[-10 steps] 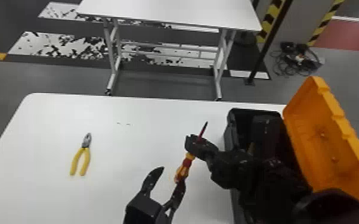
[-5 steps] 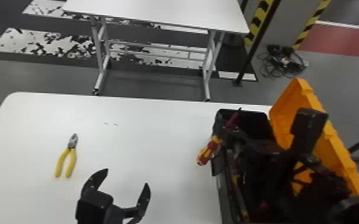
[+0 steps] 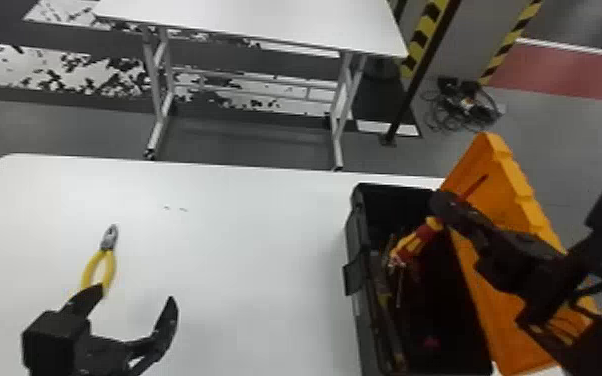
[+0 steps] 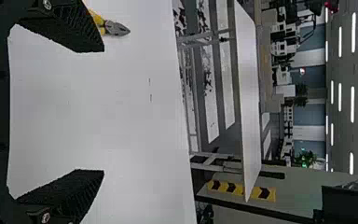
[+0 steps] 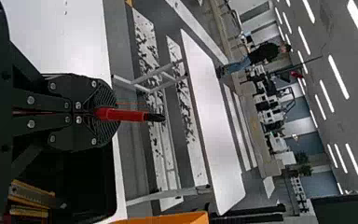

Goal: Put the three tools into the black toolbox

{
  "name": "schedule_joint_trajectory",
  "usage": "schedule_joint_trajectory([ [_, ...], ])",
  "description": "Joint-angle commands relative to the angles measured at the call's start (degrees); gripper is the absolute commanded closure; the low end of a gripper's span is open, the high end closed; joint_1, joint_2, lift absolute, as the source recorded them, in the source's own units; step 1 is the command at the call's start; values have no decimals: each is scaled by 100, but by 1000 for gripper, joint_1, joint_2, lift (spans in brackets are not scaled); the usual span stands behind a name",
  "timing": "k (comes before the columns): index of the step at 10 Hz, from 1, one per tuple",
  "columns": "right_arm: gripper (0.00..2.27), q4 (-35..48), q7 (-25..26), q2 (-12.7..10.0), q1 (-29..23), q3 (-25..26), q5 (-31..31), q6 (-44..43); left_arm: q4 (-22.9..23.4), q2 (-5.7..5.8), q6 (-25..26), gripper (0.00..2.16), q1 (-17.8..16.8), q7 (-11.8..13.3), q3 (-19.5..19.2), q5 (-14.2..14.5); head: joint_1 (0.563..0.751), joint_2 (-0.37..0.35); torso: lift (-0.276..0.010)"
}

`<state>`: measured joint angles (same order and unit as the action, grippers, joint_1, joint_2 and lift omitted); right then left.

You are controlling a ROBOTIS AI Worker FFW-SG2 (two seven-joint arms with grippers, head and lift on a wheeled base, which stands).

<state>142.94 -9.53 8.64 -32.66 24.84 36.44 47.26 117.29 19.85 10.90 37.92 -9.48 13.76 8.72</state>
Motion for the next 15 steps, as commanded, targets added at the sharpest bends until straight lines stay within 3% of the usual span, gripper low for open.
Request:
schedule_joint_trajectory([
  [1,2246,-144,-119,94,-66,118,-111,-1,-31,-25,-57,87,119,60,-295,130,695,-185,-51],
  [4,2246,-715,-611,41,-127,-137,-577,-335,-40,-69,-127,87,172,69,-549,235,695,-158,-51],
  [5,2054,-926,-664,41,-145,-287,-709,-528,-40,-69,-127,87,181,69,-585,270,695,-145,-51],
  [6,1217,-1031,-743,41,-145,-331,-718,-581,-40,-87,-127,87,181,69,-611,279,695,-129,-51],
  [7,33,-1049,-804,41,-145,-383,-700,-564,-31,-113,-145,87,181,77,-628,288,695,-123,-51],
  [9,46,-996,-910,-38,-259,-638,-410,-528,-31,-175,-127,87,146,86,-681,279,695,-99,-51],
  [10,60,-1005,-936,-82,-268,-1016,-428,-616,-40,-201,-92,83,128,69,-716,270,695,-68,-51],
  [11,60,-1049,-936,-187,-268,-1394,-639,-704,-49,-210,-57,80,119,-10,-778,253,695,-11,-51],
  [13,60,-1128,-936,-178,-294,-1965,-955,-845,-101,-298,365,80,31,-63,-1086,279,695,85,-51],
  [15,60,-1137,-945,-143,-382,-2185,-1025,-950,-453,-377,523,80,-188,-37,-1367,420,695,206,-51],
])
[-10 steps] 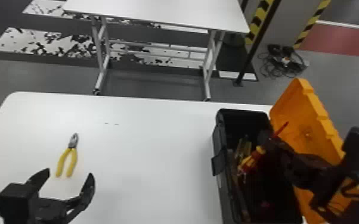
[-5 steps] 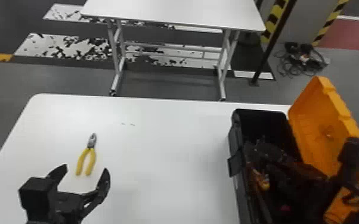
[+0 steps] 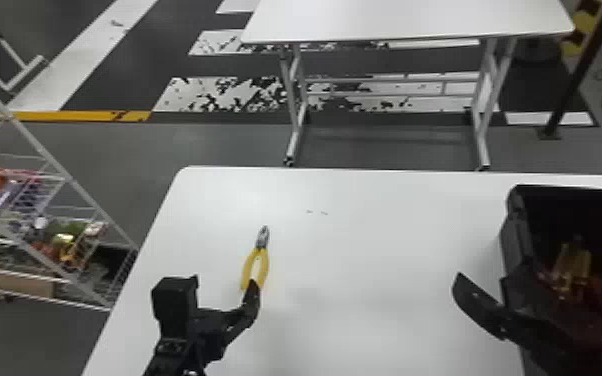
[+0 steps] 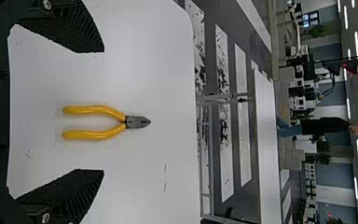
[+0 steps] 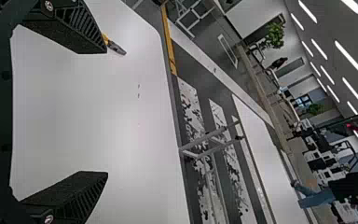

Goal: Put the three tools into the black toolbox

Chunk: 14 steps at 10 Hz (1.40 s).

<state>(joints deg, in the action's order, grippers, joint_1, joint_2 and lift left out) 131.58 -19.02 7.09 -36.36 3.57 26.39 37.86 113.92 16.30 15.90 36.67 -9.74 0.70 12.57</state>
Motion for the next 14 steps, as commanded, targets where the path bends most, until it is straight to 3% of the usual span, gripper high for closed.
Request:
schedule_joint_trajectory([
  [1,60,-1,-15,64,-20,-155,-20,-10,-309,-153,-12,83,-160,77,-237,71,695,251,-51],
  [2,60,8,-23,135,-20,-234,-20,-10,-555,-188,-117,87,-301,130,-263,71,695,272,-51],
  [4,60,69,-23,187,-73,-295,-20,-10,-1091,-241,-521,87,-670,473,-263,79,695,319,-51],
  [8,60,210,-23,205,-152,-374,-116,43,-2198,-303,-1013,80,-1470,938,-193,185,695,315,-51],
  [10,60,263,-15,205,-179,-427,-187,95,-2664,-391,-1154,83,-1821,1264,-158,264,695,309,-51],
  [12,60,342,3,187,-187,-515,-318,166,-2989,-408,-1137,83,-2138,1334,44,273,695,291,-51],
  [14,63,386,3,187,-214,-515,-318,166,-3525,-417,-1084,83,-2525,1220,202,211,695,279,-51],
])
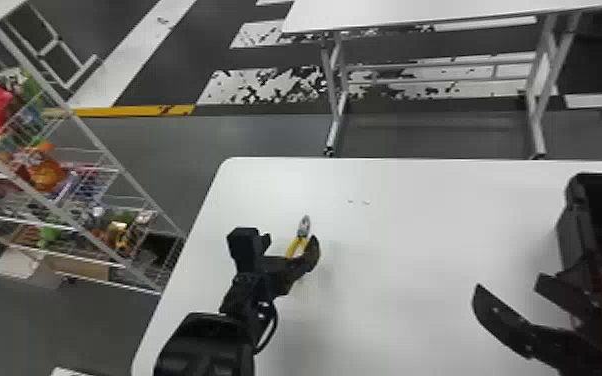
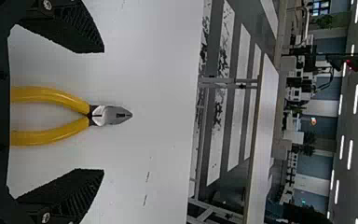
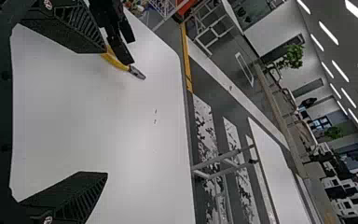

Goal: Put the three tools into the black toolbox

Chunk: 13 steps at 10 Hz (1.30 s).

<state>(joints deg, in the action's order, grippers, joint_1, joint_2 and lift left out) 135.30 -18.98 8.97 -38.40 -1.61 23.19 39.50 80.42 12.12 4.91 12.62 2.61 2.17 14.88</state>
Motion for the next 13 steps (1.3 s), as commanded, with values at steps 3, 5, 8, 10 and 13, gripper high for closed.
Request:
schedule_joint_trajectory([
  [3,63,84,-1,-1,-19,12,10,1,-519,-26,-3,80,-330,-33,134,-152,695,273,-51],
  [5,63,84,8,8,8,3,10,1,-528,-44,32,164,-330,-24,143,-152,695,269,-51],
  [8,63,84,-1,17,25,-6,54,1,-747,-131,226,701,-383,-15,196,-161,695,261,-51],
  [10,63,84,8,17,52,-6,72,1,-730,-131,296,1386,-374,-24,143,-144,695,260,-51],
  [13,63,84,8,17,52,-23,72,1,-53,-131,595,1386,-67,-24,73,-100,695,267,-51],
])
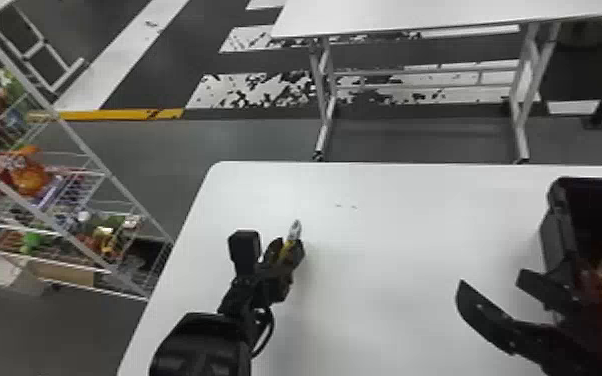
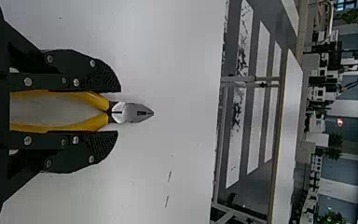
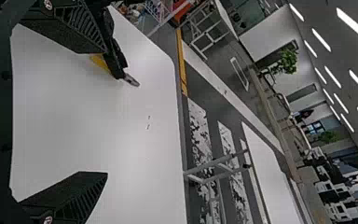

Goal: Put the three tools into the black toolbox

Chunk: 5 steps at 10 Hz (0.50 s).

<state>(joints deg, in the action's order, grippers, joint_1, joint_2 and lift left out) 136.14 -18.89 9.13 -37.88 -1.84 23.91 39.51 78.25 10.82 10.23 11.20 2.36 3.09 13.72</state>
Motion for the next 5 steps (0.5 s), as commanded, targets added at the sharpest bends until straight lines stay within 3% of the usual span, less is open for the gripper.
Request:
schedule_joint_trajectory([
  [1,63,0,17,-7,9,-18,-9,0,568,-19,274,1386,215,-7,-19,25,695,263,-51],
  [5,63,-18,87,-16,52,-88,-114,0,1825,8,626,1382,708,-227,-37,17,695,242,-51],
])
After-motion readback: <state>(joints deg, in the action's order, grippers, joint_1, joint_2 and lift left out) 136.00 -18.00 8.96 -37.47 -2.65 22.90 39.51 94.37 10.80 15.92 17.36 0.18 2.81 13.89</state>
